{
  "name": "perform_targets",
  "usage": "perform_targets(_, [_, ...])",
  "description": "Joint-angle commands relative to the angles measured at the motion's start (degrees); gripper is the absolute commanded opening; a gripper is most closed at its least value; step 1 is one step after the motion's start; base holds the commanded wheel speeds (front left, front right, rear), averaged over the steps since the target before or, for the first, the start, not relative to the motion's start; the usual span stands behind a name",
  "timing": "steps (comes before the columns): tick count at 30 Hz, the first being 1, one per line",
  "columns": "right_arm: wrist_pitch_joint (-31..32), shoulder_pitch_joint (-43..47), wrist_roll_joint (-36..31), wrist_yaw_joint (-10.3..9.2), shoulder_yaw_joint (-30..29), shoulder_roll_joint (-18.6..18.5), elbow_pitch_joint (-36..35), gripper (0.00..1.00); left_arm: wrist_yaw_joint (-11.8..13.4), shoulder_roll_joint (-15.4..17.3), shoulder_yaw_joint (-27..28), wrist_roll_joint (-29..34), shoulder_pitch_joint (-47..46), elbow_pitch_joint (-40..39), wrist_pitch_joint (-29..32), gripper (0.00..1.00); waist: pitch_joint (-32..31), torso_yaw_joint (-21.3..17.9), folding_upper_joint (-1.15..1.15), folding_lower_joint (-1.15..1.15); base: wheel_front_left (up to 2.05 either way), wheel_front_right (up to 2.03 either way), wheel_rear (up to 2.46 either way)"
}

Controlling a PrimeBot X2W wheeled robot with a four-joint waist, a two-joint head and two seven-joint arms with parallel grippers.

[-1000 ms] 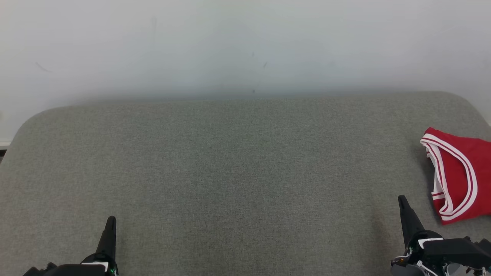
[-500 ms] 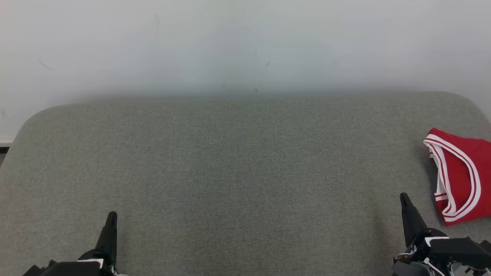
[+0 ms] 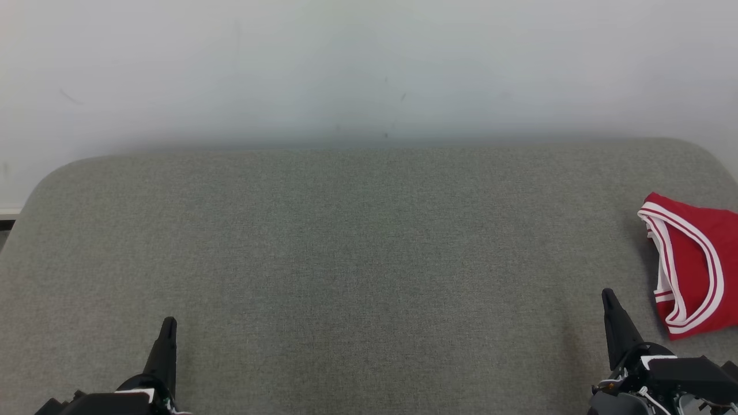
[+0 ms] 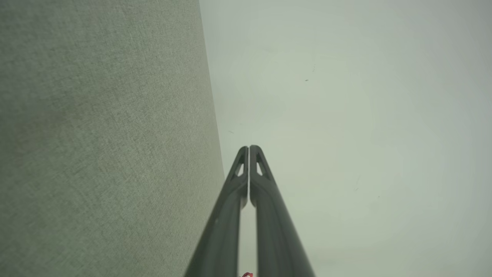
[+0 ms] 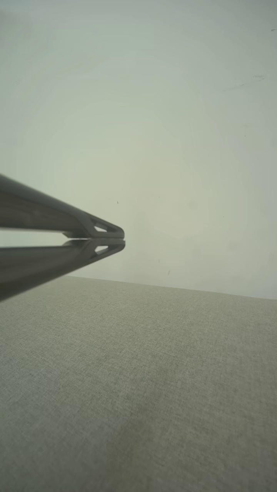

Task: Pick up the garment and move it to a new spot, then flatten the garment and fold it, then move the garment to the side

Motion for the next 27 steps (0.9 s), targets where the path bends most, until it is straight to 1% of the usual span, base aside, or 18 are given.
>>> perform_targets(1, [0.17, -0.32, 0.08, -0.10, -0.06, 0.11, -0.05, 0.00, -0.16, 0.13, 0.15, -0.31, -0.52, -0.22, 0.03, 0.00, 0.00, 0.00, 0.00, 0.00, 0.00, 0.00, 0.00])
perform_targets(27, [0.15, -0.31, 0.10, -0.10, -0.05, 0.11, -0.04, 0.00, -0.17, 0.13, 0.14, -0.32, -0.50, -0.22, 0.01, 0.00, 0.00, 0.00, 0.00, 0.00, 0.00, 0.00, 0.00])
